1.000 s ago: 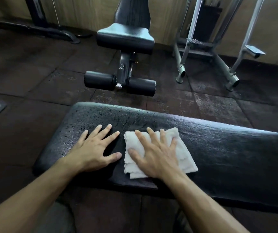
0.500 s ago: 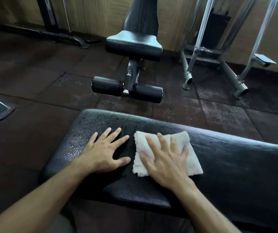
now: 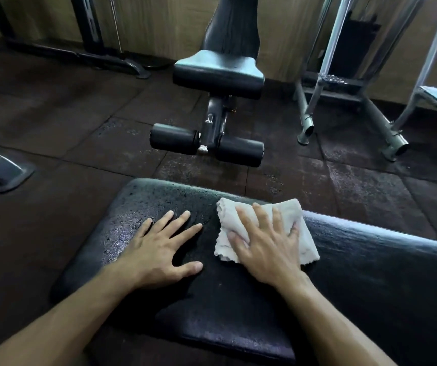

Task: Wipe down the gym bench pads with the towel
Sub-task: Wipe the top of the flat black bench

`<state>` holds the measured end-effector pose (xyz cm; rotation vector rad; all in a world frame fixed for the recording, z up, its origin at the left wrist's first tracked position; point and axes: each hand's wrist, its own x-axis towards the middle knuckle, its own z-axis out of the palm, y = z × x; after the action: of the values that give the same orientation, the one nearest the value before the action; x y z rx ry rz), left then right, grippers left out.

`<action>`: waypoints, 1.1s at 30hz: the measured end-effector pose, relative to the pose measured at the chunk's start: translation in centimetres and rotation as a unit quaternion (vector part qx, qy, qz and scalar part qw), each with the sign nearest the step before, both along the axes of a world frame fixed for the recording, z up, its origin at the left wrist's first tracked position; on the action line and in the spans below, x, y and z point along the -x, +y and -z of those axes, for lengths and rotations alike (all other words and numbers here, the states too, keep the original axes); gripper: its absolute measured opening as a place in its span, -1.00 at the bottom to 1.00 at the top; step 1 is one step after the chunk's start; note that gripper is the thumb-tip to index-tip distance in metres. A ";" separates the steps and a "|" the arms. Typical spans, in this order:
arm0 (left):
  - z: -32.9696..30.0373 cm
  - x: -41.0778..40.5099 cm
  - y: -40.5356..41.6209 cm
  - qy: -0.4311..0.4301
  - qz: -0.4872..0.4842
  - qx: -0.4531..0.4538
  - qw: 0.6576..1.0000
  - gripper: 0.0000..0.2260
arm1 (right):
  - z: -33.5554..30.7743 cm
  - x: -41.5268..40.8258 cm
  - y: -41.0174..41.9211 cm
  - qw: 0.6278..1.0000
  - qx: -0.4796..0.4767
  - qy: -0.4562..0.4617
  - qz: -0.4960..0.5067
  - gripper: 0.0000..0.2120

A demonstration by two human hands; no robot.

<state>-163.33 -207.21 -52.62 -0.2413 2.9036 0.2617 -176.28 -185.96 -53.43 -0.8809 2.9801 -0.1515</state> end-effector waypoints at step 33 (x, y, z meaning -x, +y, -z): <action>-0.1 -0.3 -4.5 0.006 0.135 -0.012 0.991 -0.19 | -1.1 -9.8 -0.4 1.000 0.006 -0.005 0.020 -0.56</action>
<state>-163.05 -211.67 -52.56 0.1578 2.8978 0.2507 -166.49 -186.41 -52.33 -0.8183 2.9923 -0.1748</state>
